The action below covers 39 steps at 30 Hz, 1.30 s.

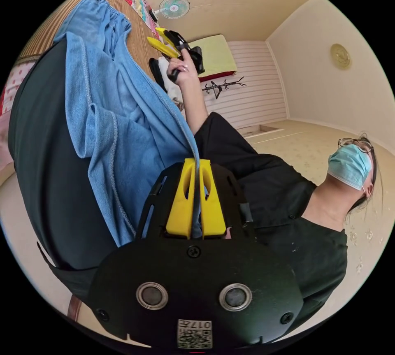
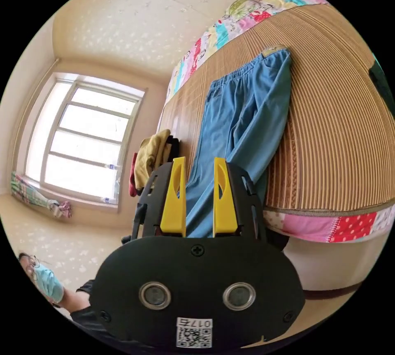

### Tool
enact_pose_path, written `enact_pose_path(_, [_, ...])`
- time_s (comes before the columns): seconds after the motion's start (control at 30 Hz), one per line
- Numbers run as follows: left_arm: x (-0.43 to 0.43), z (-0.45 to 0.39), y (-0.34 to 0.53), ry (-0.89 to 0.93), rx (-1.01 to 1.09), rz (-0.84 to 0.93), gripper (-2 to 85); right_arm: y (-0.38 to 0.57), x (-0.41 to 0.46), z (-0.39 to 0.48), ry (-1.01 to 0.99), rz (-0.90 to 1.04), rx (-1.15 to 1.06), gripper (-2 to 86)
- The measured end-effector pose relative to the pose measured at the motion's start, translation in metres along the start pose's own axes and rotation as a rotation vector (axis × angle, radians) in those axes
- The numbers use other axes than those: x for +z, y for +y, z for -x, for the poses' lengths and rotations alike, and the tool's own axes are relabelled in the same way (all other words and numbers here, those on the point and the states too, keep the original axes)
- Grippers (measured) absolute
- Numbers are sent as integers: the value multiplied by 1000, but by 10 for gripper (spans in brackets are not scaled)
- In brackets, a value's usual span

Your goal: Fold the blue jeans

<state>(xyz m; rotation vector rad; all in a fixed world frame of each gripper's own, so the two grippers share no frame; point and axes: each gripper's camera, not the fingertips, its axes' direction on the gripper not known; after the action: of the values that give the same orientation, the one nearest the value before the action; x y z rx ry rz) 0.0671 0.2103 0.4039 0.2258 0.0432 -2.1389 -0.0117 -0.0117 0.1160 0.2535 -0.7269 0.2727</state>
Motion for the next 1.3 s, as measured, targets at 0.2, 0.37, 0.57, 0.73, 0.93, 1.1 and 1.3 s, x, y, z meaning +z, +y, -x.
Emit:
enact_pose_path(0.2, [12, -3, 10, -11, 19, 40, -10, -63, 65, -8, 245, -118, 60, 122])
enact_pose_path(0.37, [17, -10, 15, 2, 40, 52, -10, -91, 115, 14, 507, -55, -49, 99])
enact_pose_path(0.57, [19, -7, 27, -5, 43, 58, -10, -107, 141, 81, 819, -112, -216, 24])
enact_pose_path(0.73, [16, 4, 44, 37, 25, 54, -10, -90, 165, 210, 811, -238, -588, 18])
enact_pose_path(0.93, [9, 20, 61, 49, -14, 55, -10, -76, 240, 281, 579, -42, -801, 31])
enact_pose_path(1.1, [-9, 25, 75, -34, -16, 93, -9, -64, 226, 235, 129, 67, -666, 50])
enact_pose_path(1.3, [-12, 56, 85, -58, -73, 267, 10, 16, 126, 140, 60, 50, -591, 55])
